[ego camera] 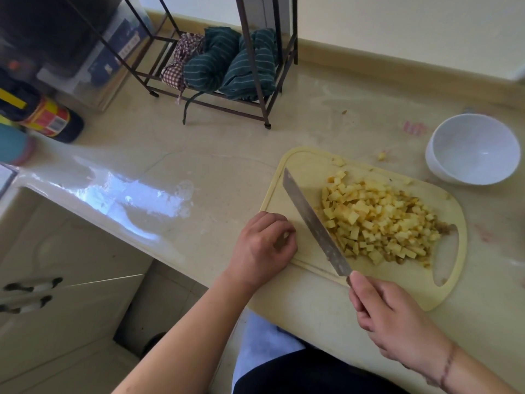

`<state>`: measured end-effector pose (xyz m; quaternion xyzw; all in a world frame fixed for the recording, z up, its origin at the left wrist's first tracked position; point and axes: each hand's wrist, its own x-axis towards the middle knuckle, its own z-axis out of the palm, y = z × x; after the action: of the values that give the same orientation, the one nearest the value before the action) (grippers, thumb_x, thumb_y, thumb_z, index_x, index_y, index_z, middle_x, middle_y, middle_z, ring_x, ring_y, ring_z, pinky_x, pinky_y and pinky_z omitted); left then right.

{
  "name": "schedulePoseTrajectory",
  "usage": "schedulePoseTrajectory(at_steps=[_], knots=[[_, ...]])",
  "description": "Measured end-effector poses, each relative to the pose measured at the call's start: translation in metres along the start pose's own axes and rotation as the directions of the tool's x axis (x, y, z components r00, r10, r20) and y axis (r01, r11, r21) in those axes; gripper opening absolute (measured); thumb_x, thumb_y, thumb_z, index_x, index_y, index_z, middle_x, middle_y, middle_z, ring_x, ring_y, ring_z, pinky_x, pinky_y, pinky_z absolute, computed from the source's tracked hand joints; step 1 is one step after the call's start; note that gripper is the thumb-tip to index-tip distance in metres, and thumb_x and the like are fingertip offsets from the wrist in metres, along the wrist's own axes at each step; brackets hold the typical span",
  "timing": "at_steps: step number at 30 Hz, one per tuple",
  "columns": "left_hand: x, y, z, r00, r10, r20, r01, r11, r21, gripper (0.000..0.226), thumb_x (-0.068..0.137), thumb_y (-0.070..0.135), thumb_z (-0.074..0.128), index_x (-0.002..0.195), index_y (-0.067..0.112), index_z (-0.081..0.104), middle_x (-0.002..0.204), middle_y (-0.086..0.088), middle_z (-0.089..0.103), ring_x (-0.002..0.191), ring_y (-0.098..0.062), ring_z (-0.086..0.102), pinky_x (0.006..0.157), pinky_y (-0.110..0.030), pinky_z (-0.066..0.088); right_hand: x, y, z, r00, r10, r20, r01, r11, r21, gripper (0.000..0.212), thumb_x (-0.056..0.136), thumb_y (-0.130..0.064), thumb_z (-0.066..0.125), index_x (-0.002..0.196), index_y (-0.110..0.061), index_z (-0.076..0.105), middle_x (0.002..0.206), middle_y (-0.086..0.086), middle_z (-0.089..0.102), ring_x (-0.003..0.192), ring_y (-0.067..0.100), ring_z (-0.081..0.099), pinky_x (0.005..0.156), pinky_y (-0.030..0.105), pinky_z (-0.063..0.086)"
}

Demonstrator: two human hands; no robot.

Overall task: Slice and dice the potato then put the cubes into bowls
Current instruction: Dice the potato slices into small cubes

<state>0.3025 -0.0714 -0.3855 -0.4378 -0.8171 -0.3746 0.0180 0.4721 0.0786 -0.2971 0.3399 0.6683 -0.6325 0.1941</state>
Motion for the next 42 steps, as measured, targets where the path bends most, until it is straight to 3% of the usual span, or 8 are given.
schedulePoseTrajectory(at_steps=[7, 13, 18, 22, 31, 34, 37, 42], knots=[[-0.008, -0.003, -0.006, 1.0, -0.019, -0.007, 0.019, 1.0, 0.0, 0.011, 0.085, 0.011, 0.068, 0.084, 0.0, 0.072, 0.088, -0.01, 0.068, 0.078, -0.024, 0.062, 0.072, -0.032, 0.053, -0.01, -0.003, 0.004, 0.997, -0.05, 0.063, 0.05, 0.999, -0.005, 0.057, 0.085, -0.06, 0.038, 0.07, -0.006, 0.04, 0.051, -0.002, 0.029, 0.039, 0.006, 0.022, 0.037, 0.014, 0.022], [-0.01, -0.005, -0.003, 1.0, -0.02, -0.021, 0.02, 1.0, 0.006, 0.014, 0.085, 0.012, 0.069, 0.078, 0.001, 0.073, 0.084, -0.008, 0.071, 0.074, -0.023, 0.061, 0.068, -0.033, 0.053, -0.012, -0.003, 0.011, 0.991, -0.113, 0.064, 0.119, 0.988, -0.094, 0.056, 0.083, -0.066, 0.036, 0.065, -0.013, 0.043, 0.045, -0.006, 0.035, 0.04, 0.004, 0.029, 0.042, 0.014, 0.026], [-0.01, -0.005, -0.002, 1.0, -0.018, -0.024, 0.019, 0.999, 0.032, 0.005, 0.079, 0.005, 0.077, 0.08, 0.002, 0.075, 0.083, -0.007, 0.072, 0.073, -0.023, 0.062, 0.069, -0.031, 0.052, -0.011, 0.0, 0.012, 0.99, -0.127, 0.055, 0.134, 0.98, -0.148, 0.056, 0.082, -0.064, 0.035, 0.066, -0.011, 0.043, 0.044, -0.005, 0.037, 0.041, 0.004, 0.031, 0.044, 0.014, 0.027], [-0.009, -0.005, -0.001, 0.999, -0.012, -0.03, 0.013, 0.999, 0.044, 0.006, 0.077, 0.004, 0.08, 0.08, 0.002, 0.075, 0.08, -0.006, 0.072, 0.07, -0.023, 0.063, 0.068, -0.031, 0.053, -0.01, 0.004, 0.013, 0.986, -0.161, 0.033, 0.164, 0.97, -0.181, 0.06, 0.082, -0.064, 0.035, 0.066, -0.007, 0.039, 0.048, -0.006, 0.032, 0.045, 0.005, 0.03, 0.047, 0.018, 0.027], [-0.01, -0.004, -0.002, 1.0, -0.001, -0.019, 0.002, 0.999, 0.049, 0.005, 0.075, 0.0, 0.078, 0.079, 0.001, 0.075, 0.082, -0.008, 0.073, 0.07, -0.027, 0.066, 0.063, -0.037, 0.056, 0.007, 0.009, 0.02, 0.986, -0.159, -0.041, 0.143, 0.955, -0.261, 0.059, 0.08, -0.07, 0.031, 0.06, -0.015, 0.042, 0.046, -0.006, 0.039, 0.045, 0.005, 0.035, 0.052, 0.03, 0.035], [-0.013, -0.005, -0.005, 1.0, 0.01, -0.008, -0.01, 0.998, 0.057, 0.008, 0.077, 0.0, 0.076, 0.084, 0.002, 0.077, 0.088, -0.008, 0.075, 0.074, -0.027, 0.067, 0.066, -0.036, 0.056, 0.009, 0.008, 0.022, 0.988, -0.151, -0.028, 0.142, 0.966, -0.218, 0.059, 0.08, -0.071, 0.032, 0.061, -0.016, 0.041, 0.045, -0.006, 0.038, 0.043, 0.005, 0.034, 0.049, 0.028, 0.032], [-0.015, -0.006, -0.005, 1.0, 0.014, -0.012, -0.013, 0.998, 0.069, 0.007, 0.081, 0.001, 0.075, 0.087, 0.003, 0.078, 0.09, -0.006, 0.074, 0.078, -0.024, 0.065, 0.069, -0.033, 0.055, 0.004, 0.008, 0.017, 0.994, -0.1, -0.038, 0.093, 0.983, -0.157, 0.055, 0.08, -0.065, 0.036, 0.062, -0.014, 0.043, 0.04, -0.007, 0.037, 0.036, 0.004, 0.032, 0.04, 0.013, 0.026], [-0.004, -0.006, 0.007, 1.0, 0.015, -0.026, -0.013, 0.998, 0.054, 0.01, 0.088, 0.01, 0.069, 0.086, 0.004, 0.077, 0.088, -0.005, 0.074, 0.08, -0.02, 0.064, 0.072, -0.03, 0.054, -0.009, 0.011, -0.002, 0.999, 0.039, -0.039, -0.036, 0.998, 0.053, 0.052, 0.082, -0.059, 0.039, 0.071, -0.009, 0.042, 0.054, 0.001, 0.027, 0.038, 0.007, 0.021, 0.035, 0.014, 0.02]])
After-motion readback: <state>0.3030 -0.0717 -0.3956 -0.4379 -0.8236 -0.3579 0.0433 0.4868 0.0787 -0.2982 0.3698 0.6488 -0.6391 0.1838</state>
